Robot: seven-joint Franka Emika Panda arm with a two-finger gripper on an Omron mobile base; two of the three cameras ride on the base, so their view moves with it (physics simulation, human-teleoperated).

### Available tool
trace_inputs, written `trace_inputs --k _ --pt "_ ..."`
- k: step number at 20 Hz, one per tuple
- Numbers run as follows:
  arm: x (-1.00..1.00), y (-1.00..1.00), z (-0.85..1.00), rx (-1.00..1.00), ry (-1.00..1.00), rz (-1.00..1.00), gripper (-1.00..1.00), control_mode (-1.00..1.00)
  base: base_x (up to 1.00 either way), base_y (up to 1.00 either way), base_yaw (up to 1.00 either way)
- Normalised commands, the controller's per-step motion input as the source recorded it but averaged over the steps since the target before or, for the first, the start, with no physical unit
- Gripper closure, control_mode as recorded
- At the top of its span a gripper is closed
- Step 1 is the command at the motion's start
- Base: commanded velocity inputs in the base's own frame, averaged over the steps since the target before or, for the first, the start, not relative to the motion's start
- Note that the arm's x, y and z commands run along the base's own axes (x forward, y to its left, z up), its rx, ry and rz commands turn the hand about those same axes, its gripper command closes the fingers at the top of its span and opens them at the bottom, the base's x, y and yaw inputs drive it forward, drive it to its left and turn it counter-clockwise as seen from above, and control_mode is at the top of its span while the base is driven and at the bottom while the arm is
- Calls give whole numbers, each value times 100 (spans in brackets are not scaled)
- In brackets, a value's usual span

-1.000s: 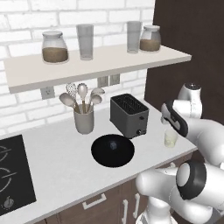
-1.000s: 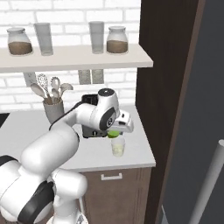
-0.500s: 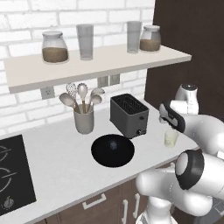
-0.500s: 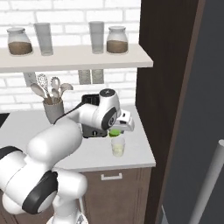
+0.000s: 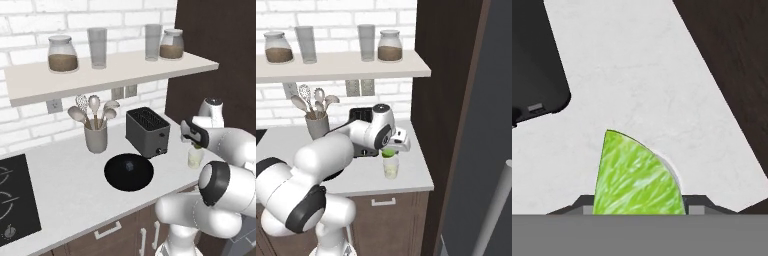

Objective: Grab a lemon wedge from the fridge and one ice cube from the ice bowl, and put them in the glass of lemonade.

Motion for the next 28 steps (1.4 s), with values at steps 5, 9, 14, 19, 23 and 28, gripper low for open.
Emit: trace_inputs --k 5,9,14,19,23,28 --pt "5 0 -3 0 0 0 100 -100 0 0 0" --pt "19 0 0 0 0 0 100 -100 0 0 0" --pt "2 0 0 0 0 0 100 -100 0 0 0" --pt "0 0 0 0 0 0 -100 -100 0 0 0" --pt "0 0 0 0 0 0 -100 -100 0 0 0" --pt "0 0 0 0 0 0 -100 -100 0 0 0"
